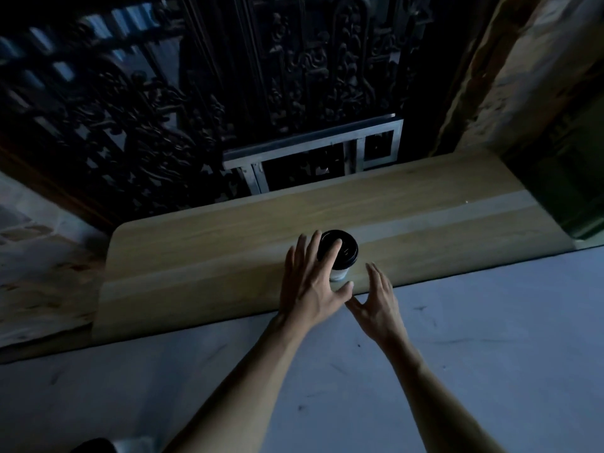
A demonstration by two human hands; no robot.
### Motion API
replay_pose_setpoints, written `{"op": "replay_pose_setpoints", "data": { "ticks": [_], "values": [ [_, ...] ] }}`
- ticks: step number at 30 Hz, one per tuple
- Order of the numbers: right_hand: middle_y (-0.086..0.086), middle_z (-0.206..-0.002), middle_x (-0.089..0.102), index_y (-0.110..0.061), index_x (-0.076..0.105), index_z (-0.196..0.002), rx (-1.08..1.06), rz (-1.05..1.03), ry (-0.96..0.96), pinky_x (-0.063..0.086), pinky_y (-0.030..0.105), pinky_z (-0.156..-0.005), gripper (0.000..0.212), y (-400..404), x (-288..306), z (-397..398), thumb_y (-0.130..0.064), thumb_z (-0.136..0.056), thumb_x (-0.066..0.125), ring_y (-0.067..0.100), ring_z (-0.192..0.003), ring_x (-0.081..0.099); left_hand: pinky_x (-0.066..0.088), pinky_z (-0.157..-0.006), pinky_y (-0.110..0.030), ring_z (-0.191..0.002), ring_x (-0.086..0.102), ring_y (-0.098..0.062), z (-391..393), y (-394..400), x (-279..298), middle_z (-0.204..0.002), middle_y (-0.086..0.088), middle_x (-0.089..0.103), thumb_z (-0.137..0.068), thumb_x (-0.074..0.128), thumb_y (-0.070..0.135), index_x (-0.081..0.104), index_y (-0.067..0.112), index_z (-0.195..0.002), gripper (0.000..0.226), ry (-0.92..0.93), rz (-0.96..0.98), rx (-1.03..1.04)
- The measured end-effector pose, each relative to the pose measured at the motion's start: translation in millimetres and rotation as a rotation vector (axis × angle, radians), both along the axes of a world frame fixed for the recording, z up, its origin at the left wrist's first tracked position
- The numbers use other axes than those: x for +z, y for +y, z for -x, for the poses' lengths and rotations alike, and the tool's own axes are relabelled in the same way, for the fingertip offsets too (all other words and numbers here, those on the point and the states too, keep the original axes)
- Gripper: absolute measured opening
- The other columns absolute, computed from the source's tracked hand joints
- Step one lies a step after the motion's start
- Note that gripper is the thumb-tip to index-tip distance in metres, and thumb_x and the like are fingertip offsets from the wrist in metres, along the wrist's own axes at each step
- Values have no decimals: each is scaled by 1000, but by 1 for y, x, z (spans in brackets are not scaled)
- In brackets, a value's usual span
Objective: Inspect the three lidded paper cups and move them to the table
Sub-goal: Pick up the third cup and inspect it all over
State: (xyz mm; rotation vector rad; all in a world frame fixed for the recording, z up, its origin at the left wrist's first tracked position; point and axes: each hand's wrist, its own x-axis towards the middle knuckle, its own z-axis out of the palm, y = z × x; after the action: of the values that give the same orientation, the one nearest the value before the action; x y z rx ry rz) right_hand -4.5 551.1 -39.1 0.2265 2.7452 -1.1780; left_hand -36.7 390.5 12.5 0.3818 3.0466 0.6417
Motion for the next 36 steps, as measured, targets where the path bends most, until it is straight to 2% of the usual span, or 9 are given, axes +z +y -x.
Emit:
{"op": "replay_pose_setpoints", "data": {
  "ticks": [6, 10, 17, 20, 23, 27, 29, 33, 36],
  "values": [
    [19, -169, 33, -5, 23, -165, -3, 163, -40, 31, 56, -124, 97, -7, -22, 30, -34, -92, 81, 35, -157, 31, 16, -130, -57, -163, 13, -41, 34, 12, -22, -178, -10, 21, -90, 64, 58, 37, 30, -164, 84, -22, 1, -25],
    [13, -150, 55, -11, 38, -159, 33, 191, 59, 47, 51, -110, 78, -13, -33, 44, -25, -94, 80, 31, -136, 55, 15, -130, -56, -164, 10, -38, 46, 16, -35, -179, -8, 17, -94, 64, 58, 35, 33, -165, 80, -44, 11, -55],
    [13, -133, 58, -12, 44, -151, 61, 222, 69, 53, 43, -87, 57, -27, -51, 65, -31, -102, 65, 31, -113, 63, 49, -112, -53, -143, 47, -37, 50, 15, -40, -159, -18, 46, -97, 69, 42, 54, 20, -155, 64, 21, -74, -24],
    [-3, -120, 51, -14, 44, -150, 39, 196, 65, 43, 29, -82, 59, -33, -55, 72, -31, -99, 68, 19, -105, 59, 56, -102, -50, -139, 46, -33, 46, 11, -39, -156, -13, 44, -97, 70, 38, 52, 24, -156, 63, -19, -165, 30],
    [-7, -109, 60, -23, 55, -127, 91, 163, 67, 49, 32, -80, 45, -36, -51, 82, -44, -90, 67, 15, -95, 59, 56, -101, -49, -137, 44, -35, 45, 2, -38, -157, -12, 40, -99, 67, 40, 46, 32, -160, 64, -84, -201, 56],
    [-2, -121, 57, -11, 54, -139, 238, 108, 164, 38, 26, -85, 75, -34, -43, 70, -58, -83, 70, 9, -99, 43, 44, -103, -39, -128, 47, -34, 43, -12, -23, -147, -14, 44, -90, 47, 61, 44, 33, -161, 77, -186, -297, 121],
    [2, -127, 56, -10, 49, -144, 265, 148, 171, 44, 32, -85, 81, -32, -33, 62, -57, -83, 74, 9, -103, 38, 42, -110, -38, -130, 48, -30, 37, -17, -12, -142, -15, 45, -83, 38, 65, 45, 28, -161, 87, -224, -381, 143],
    [2, -125, 50, -26, 39, -145, 290, 104, 149, 56, 40, -76, 85, -32, 3, 47, -58, -77, 78, 21, -107, 54, 32, -102, -3, -124, 44, -4, 17, -32, 14, -139, -10, 52, -83, 42, 65, 57, 18, -152, 84, -168, -529, 167],
    [1, -124, 49, -30, 36, -147, 345, 25, 204, 55, 39, -69, 86, -32, 31, 26, -65, -76, 69, 27, -98, 63, 32, -98, 0, -128, 50, -12, -2, -43, 32, -131, 0, 57, -83, 46, 60, 64, 16, -141, 75, -146, -608, 164]
  ]
}}
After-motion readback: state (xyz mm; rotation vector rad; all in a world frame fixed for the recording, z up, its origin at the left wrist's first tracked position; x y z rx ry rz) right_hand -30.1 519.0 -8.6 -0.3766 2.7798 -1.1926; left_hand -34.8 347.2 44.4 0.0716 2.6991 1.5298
